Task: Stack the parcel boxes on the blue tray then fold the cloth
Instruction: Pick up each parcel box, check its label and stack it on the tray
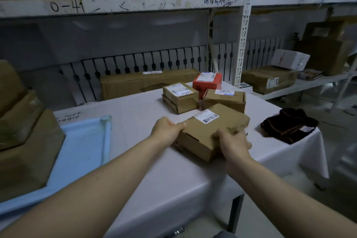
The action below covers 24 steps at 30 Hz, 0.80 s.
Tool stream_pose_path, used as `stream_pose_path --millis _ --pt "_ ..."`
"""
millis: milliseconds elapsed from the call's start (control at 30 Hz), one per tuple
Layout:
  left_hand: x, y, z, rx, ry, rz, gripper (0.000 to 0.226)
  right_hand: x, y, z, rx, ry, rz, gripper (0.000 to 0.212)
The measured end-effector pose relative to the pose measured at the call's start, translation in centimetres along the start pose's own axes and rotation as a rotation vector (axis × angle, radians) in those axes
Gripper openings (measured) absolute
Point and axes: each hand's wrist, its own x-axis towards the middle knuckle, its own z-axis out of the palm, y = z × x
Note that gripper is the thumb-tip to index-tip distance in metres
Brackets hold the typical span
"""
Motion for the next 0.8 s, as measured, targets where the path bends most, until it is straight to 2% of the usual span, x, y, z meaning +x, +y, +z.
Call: stream_pose_path --millis 67,167,267,333,433,600,800 --pt "-1.0 -0.5 -1.0 -0.043 -0.044 -0.05 0.024 -1.0 0.2 0.6 0.069 -0.026 0.024 0.062" --pt "-2.5 -1.5 -2.7 -0.107 -0.118 -0.122 0.019 -1.8 0.1 1.7 0.123 -0.171 0.037 0.056" --pt "-3.6 -2.6 -4.6 -0.324 -0.156 -0.223 0.026 -2.5 -0.4 2.4 0.097 -0.294 0.036 0.056" --pt "-4.1 -3.1 -6.2 -0.413 -0.169 -0.259 0.023 -3.0 -0.8 2.8 0.102 -0.367 0.038 0.058" --pt "-4.6 -3.9 -8.4 -0.487 -0.179 -0.258 0.022 -3.7 -1.6 3.6 0.119 -0.494 0.024 0.061" --pt "-5.7 -4.2 -11.3 -0.658 -0.168 -0.18 0.015 -5.0 -2.9 5.0 0.106 -0.676 -0.077 0.042" --pt "-6.5 -4.5 -14.0 -0.647 -0.136 -0.025 0.029 -5.4 -4.3 7.2 0.108 -0.71 -0.147 0.046"
